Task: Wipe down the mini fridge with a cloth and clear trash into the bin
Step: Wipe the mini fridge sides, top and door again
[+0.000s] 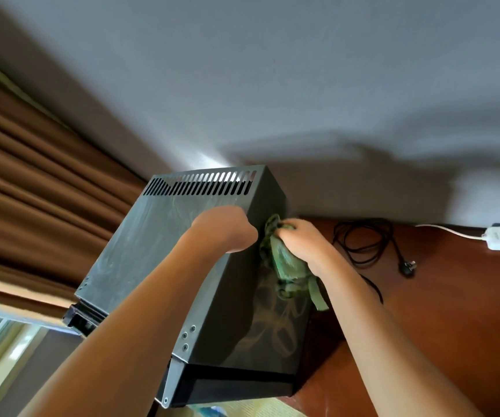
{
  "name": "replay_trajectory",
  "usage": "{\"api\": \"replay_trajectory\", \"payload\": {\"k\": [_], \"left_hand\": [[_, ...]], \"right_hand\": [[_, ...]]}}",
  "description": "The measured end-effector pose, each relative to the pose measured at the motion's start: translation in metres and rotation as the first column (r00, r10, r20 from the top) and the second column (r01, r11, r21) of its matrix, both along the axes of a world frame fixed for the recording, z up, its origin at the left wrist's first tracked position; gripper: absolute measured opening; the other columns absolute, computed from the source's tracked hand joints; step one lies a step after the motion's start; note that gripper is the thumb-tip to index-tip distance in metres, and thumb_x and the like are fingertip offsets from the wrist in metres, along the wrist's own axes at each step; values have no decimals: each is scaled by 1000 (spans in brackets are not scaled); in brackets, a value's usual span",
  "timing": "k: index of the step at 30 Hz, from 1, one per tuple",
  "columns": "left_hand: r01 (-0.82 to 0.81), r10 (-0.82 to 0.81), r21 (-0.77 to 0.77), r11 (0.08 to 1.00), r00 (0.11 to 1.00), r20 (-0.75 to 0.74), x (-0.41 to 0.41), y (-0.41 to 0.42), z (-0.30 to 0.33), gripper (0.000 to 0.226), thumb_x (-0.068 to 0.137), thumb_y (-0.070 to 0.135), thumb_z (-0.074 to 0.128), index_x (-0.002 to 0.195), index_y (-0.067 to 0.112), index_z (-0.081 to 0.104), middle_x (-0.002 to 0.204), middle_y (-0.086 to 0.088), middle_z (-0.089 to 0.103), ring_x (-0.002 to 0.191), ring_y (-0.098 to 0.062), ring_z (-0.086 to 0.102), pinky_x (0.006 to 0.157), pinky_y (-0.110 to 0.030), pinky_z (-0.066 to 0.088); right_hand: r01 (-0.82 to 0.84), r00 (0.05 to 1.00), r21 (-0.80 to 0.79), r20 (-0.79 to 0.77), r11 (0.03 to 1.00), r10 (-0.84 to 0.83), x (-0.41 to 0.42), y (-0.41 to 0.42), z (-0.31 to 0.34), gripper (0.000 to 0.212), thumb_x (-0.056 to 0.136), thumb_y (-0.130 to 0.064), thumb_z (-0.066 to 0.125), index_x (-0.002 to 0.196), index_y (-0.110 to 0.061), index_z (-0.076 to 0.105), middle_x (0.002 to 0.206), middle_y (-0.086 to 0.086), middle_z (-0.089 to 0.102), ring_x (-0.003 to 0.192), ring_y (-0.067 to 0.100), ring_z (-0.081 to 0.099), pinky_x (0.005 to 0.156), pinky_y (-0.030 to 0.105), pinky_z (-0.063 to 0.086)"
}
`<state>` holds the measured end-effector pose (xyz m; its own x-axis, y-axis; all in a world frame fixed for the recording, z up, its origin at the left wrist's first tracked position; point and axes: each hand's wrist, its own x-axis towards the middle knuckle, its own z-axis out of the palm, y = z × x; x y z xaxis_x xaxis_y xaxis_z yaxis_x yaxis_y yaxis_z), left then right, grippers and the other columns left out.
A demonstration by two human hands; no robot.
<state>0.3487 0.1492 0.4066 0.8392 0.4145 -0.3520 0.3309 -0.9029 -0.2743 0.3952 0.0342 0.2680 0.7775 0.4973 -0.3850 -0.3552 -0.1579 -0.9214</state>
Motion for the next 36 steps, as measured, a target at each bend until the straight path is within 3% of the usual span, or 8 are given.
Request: {"api": "replay_trajectory", "payload": {"k": [6,10,14,19,24,28,32,36], "left_hand": [[3,-3,5,1000,1000,13,-1,1,0,16,80,23,44,89,15,54,78,1,56,70,-16,55,57,-28,42],[2,-2,4,1000,1000,21,-3,1,0,19,79,23,44,90,15,58,79,-1,60,71,-17,58,54,-26,40],[0,0,26,1000,1000,0,1,0,-1,18,79,25,44,85,13,55,79,-1,59,71,-18,58,62,-31,47],[1,-2,40,999,1000,15,-1,-2,-1,11,75,23,44,76,17,53,76,-3,61,69,-21,60,59,-29,48],[64,-65,31,997,997,38,-1,4,-2,19,79,22,46,95,18,57,84,0,60,76,-20,60,71,-37,56],[188,-194,53,981,967,166,16,3,1,8,90,29,48,94,22,50,81,5,55,74,-18,56,66,-37,53],[175,-214,172,969,947,241,31,-9,-8,14,94,32,50,89,19,47,73,3,50,64,-19,52,50,-26,33],[137,-188,242,961,961,203,37,-14,-19,15,93,26,53,82,17,51,67,1,51,53,-16,47,43,-23,27]], "right_hand": [[180,968,3,179,984,-177,18,20,-2,48,105,-33,43,153,-36,42,147,4,46,126,26,55,105,43,49],[-65,997,-242,-61,968,51,25,7,-23,40,100,-16,44,137,-15,60,128,14,64,113,33,62,102,46,51],[8,999,0,-38,1000,-8,25,4,-11,26,95,-24,51,102,-29,75,94,-1,76,86,22,73,84,44,61],[140,980,-48,148,989,-131,34,17,-11,47,104,-25,39,151,-30,46,147,7,52,130,29,53,109,46,46],[-109,988,-188,-125,976,86,37,3,-29,39,100,-18,47,135,-14,63,128,11,66,112,33,63,101,47,52],[81,997,119,-30,990,-78,38,8,-19,30,101,-29,52,127,-34,66,117,-7,69,105,17,66,81,34,57],[181,979,33,87,983,-183,44,19,-32,50,105,-28,43,154,-34,41,154,4,43,136,25,48,111,40,42],[-94,983,-171,-171,981,65,49,9,-59,46,102,-21,45,147,-11,51,145,14,55,126,32,56,109,42,46]]}}
